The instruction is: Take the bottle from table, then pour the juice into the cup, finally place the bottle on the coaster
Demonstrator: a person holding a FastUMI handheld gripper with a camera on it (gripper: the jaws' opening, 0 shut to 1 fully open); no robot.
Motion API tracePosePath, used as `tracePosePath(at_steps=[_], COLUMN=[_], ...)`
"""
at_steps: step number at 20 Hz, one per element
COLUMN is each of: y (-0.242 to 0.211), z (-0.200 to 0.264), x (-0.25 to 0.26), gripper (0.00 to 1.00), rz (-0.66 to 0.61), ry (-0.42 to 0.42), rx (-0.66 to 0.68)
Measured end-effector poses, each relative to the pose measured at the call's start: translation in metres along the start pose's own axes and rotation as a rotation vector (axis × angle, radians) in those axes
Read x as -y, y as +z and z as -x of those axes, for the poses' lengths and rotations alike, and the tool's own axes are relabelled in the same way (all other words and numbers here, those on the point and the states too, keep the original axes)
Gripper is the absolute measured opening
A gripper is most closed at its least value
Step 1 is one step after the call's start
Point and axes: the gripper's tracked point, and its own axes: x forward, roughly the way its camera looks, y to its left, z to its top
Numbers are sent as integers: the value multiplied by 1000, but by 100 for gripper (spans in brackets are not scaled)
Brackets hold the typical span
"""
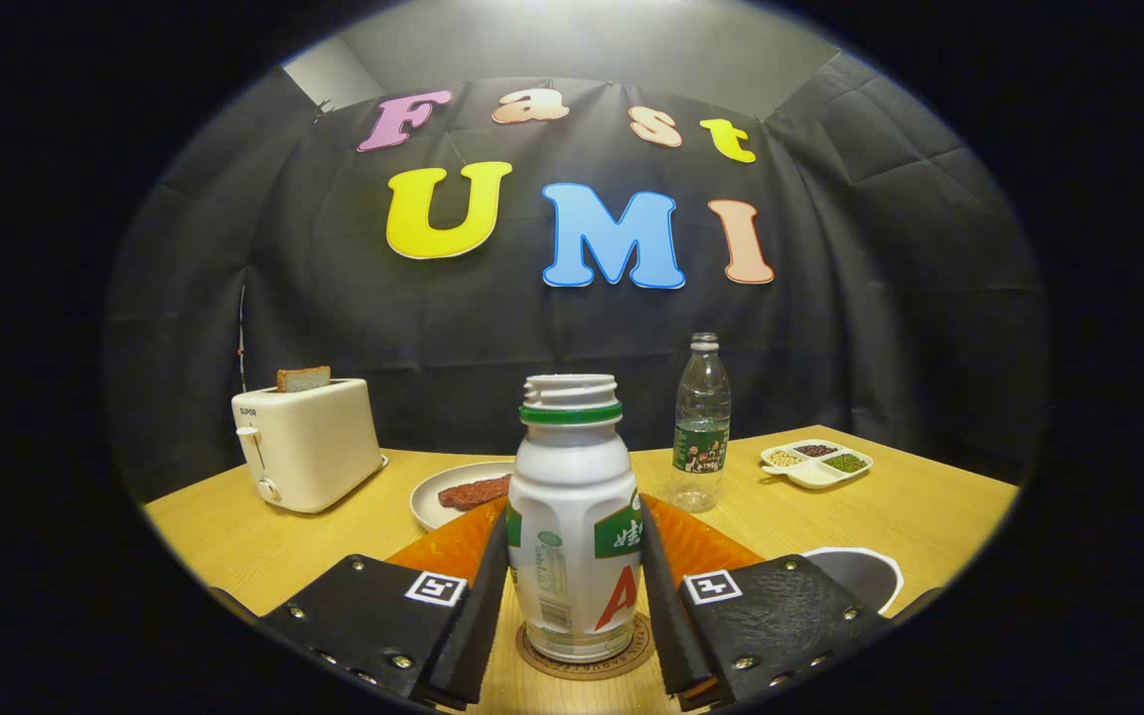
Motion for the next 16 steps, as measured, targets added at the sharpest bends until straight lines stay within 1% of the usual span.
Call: tracePosePath(at_steps=[4,8,9,10,12,16], y=[-1,-3,2,0,3,25], z=[-2,-2,1,-1,0,13], x=[1,7,5,2,4,2], gripper=[65,73,92,99,99,99], rz=[-17,-57,-68,-75,-73,-51], ry=[-2,-9,1,12,12,26], rx=[5,3,6,11,19,49])
